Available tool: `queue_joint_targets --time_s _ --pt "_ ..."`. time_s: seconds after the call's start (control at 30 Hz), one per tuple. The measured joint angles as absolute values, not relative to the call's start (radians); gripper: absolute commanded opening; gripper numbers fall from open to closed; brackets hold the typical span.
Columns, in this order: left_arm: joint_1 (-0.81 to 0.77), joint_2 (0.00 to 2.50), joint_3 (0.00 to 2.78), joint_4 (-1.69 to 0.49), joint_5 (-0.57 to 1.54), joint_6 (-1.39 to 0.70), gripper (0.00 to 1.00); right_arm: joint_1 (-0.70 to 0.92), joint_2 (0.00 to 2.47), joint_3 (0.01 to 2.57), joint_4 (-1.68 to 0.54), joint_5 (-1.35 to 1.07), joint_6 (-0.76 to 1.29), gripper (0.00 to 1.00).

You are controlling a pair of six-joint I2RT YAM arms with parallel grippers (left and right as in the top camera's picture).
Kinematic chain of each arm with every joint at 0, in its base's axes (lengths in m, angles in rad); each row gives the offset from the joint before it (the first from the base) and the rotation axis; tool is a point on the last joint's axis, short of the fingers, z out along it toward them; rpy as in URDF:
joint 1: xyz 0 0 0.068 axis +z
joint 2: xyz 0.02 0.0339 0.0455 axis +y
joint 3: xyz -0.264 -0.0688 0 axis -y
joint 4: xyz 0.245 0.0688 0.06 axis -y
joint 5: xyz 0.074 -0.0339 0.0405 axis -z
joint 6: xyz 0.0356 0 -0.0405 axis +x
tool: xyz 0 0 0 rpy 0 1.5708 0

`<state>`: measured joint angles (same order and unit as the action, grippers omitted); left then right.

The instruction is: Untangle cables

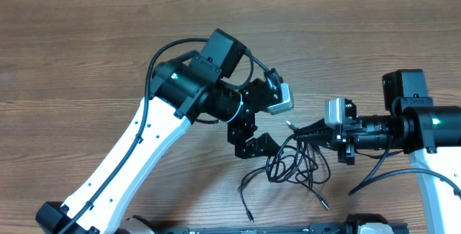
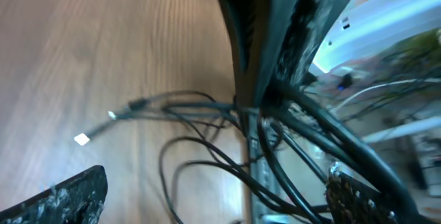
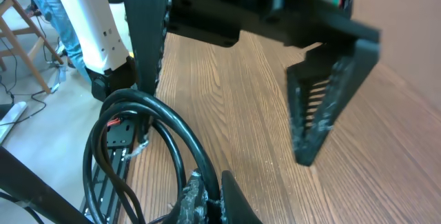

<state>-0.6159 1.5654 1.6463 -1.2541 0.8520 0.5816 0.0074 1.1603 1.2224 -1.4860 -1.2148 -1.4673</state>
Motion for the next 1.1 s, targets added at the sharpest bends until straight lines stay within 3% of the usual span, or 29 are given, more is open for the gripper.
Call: queue_joint_targets --time_s 0.17,0.53,0.63,0.67,1.1 --pt "-0.616 1.592 1.646 -1.304 0.853 0.467 0.72 0.007 1.160 1.222 -1.475 -1.214 -1.467 0.04" --pt "-0.616 1.610 1.646 -1.313 0.852 0.342 0.52 0.007 1.160 1.222 -1.467 -1.211 -1.467 0.04" --pt "-0.616 1.610 1.646 -1.312 0.852 0.336 0.25 0.007 1.160 1.222 -1.466 -1.211 -1.467 0.04" --pt "-0.616 1.610 1.646 -1.309 0.851 0.337 0.07 0.007 1.160 1.222 -1.467 -1.211 -1.467 0.04" --pt "-0.616 1.610 1.646 -1.214 0.848 0.323 0.04 0.007 1.160 1.222 -1.486 -1.205 -1.467 0.04"
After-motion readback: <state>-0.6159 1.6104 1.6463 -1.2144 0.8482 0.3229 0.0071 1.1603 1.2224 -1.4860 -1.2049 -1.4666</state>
